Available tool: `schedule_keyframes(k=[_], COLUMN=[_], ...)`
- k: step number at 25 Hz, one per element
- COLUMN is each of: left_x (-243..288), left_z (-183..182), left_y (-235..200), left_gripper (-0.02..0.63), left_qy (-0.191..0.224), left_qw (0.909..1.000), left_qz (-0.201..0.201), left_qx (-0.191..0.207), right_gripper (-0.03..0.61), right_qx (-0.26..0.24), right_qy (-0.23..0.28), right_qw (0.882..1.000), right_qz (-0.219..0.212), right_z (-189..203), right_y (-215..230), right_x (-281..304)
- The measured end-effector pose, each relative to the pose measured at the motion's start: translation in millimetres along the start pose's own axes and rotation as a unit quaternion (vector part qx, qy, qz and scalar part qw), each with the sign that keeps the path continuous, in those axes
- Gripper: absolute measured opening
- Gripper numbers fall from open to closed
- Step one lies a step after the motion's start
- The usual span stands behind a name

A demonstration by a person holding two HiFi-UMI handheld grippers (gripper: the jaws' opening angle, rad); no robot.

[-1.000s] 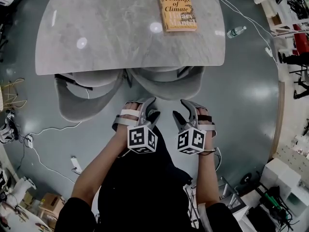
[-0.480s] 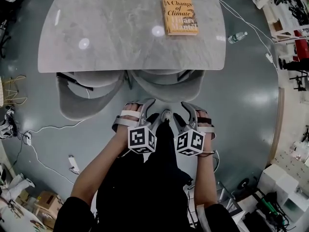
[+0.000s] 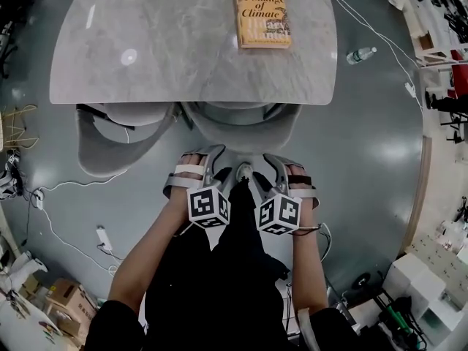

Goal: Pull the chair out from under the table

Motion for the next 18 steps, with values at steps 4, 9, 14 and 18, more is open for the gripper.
schedule_keyframes(k=[4, 9, 14, 18], left_x=[10, 20, 29, 38], left_z=[1, 0, -2, -1], left_y=[2, 4, 7, 10], left_gripper=[0.304, 0.308, 0.310, 0.311], left_qy=[-0.012, -0.023, -0.027, -0.034], left_qw=[0.9999, 0.9997, 0.9995, 0.9992], left_qz=[-0.002, -0.010, -0.015, -0.013], left_qx=[0.000, -0.002, 0.010, 0.018], right_gripper=[0.245, 0.245, 0.245, 0.245], right_qx=[-0.009, -0.021, -0.030, -0.036], right_qy=[-0.003, -0.002, -0.002, -0.001], right_qw=[1.000, 1.000, 0.999, 0.999], right_qz=[-0.009, -0.014, -0.015, -0.017], right_z=[12, 24, 29, 33], right_y=[0, -2, -2, -1], right_x=[4, 11, 21, 29])
Point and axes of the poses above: the fingertips, and each gripper's own axes: x forward along the fingers, y to its right, z out of its underside, the point moved 2 cm from there along -x, backward along the fingers, and after that the axes turned 1 degree about y, right-handed, at the moved point
